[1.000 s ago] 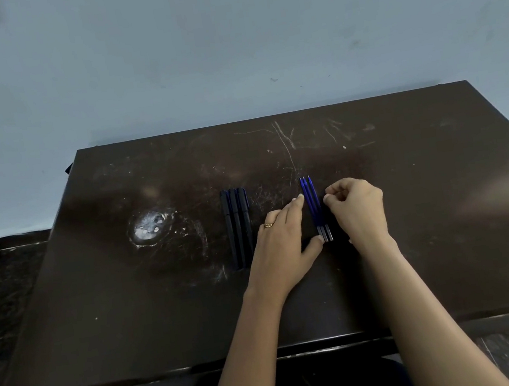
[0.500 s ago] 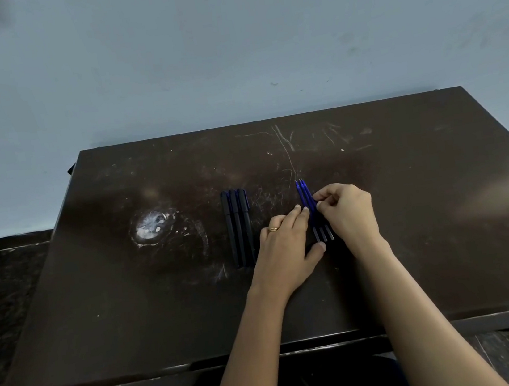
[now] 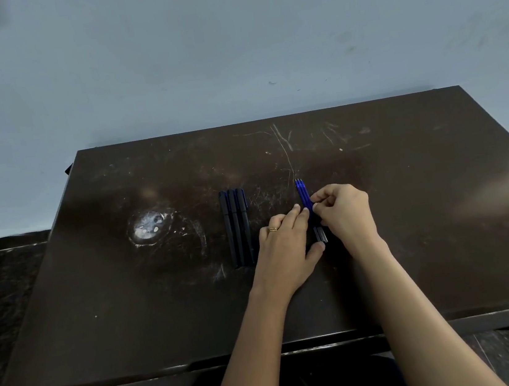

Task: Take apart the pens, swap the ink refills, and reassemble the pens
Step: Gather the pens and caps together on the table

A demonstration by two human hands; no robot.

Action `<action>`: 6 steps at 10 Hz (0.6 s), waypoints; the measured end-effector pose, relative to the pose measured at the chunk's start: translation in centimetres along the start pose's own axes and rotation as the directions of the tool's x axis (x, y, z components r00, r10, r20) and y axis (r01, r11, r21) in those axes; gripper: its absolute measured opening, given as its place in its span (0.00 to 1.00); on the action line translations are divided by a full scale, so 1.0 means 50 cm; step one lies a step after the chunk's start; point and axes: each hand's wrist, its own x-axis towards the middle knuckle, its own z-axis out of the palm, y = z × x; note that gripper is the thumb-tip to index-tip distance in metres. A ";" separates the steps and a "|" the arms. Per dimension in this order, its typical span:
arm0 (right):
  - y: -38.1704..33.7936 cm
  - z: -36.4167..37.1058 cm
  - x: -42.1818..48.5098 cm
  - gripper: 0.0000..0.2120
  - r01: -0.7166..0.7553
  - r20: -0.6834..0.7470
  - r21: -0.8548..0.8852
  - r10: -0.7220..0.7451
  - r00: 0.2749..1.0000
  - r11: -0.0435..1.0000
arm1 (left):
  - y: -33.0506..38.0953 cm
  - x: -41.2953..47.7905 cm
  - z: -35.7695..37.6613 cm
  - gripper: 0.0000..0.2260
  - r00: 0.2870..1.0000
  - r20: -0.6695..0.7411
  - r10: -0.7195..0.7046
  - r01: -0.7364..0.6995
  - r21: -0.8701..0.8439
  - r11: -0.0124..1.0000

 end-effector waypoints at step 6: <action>-0.003 -0.003 0.002 0.08 0.001 -0.002 -0.025 -0.001 1.000 1.000 | -0.004 0.000 0.001 0.27 1.000 -0.026 0.007 -0.007 -0.020 1.000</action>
